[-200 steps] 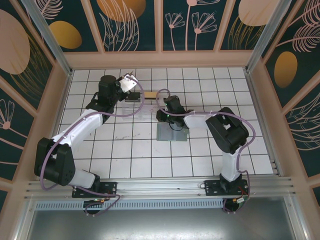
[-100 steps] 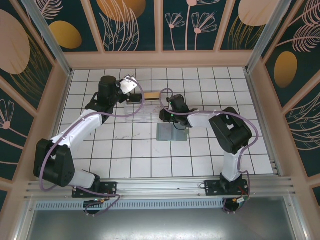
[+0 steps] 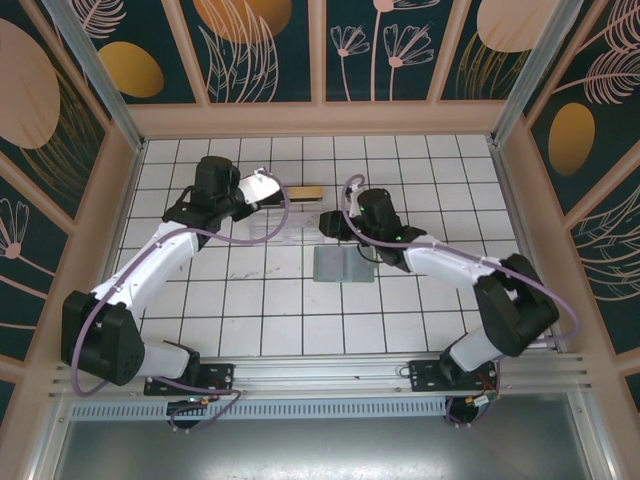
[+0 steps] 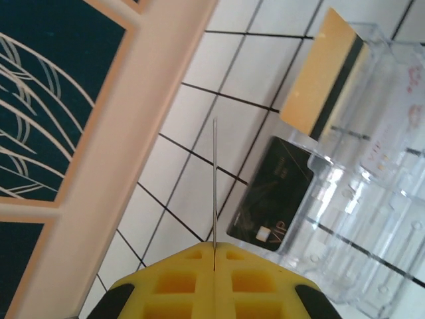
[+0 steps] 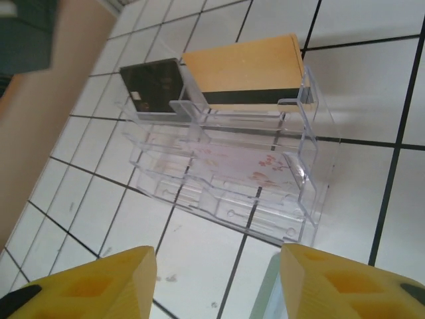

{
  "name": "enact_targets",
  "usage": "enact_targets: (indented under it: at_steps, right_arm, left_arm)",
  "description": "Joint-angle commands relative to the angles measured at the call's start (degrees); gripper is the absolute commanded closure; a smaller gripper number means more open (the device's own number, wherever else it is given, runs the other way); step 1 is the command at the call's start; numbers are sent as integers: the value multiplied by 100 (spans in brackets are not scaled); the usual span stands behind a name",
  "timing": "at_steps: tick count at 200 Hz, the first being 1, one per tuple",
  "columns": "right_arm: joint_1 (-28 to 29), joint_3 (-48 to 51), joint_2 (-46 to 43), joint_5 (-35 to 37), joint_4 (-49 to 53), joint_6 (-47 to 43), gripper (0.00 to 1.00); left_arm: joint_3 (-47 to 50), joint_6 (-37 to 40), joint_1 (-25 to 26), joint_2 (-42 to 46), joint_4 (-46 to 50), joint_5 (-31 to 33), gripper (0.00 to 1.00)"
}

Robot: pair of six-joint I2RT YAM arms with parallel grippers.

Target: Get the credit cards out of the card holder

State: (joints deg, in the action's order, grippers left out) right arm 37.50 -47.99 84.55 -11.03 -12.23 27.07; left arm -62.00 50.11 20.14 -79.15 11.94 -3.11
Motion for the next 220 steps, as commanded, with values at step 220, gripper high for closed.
enact_targets:
  at_steps: [220]
  right_arm:
    - [-1034, 1819, -2132, -334, -684, 584, 1]
  left_arm:
    - [-585, 1313, 86, -1137, 825, 236, 100]
